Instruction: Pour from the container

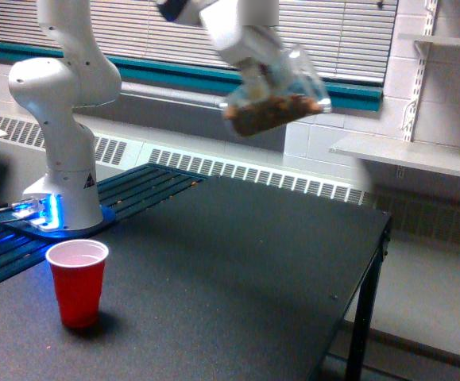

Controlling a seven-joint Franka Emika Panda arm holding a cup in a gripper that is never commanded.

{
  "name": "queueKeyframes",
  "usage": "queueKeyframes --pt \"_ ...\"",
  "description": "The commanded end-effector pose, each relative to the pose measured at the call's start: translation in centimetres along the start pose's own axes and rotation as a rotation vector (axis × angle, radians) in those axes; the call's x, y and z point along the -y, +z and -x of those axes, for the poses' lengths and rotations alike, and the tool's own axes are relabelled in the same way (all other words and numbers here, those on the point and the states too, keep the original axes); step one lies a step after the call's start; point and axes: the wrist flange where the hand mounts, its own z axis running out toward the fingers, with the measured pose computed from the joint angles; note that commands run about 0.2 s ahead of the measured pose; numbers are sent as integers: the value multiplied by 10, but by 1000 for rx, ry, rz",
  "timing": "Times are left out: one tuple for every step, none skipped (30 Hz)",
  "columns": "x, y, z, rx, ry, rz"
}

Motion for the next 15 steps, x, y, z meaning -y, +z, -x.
queueKeyframes --pt "-47 -13 1 -23 -80 24" --pt "-55 -14 3 -23 -80 30" --pt "-64 -15 4 -25 -82 37" --pt "-70 -16 7 -23 -84 42" --pt "-77 -16 10 -19 -86 46" --pt "-84 -17 13 -17 -87 52" --pt "-93 -18 16 -17 -88 59" --pt "-99 -18 20 -15 -89 63" --pt "-105 -18 24 -12 -90 66" --pt "-112 -19 28 -9 -91 71" --pt "-119 -20 32 -6 -92 74" --pt "-124 -20 35 -6 -90 77" --pt "-131 -22 38 -7 -89 83" --pt "-137 -23 42 -5 -91 88" --pt "-143 -23 47 -2 -90 90"
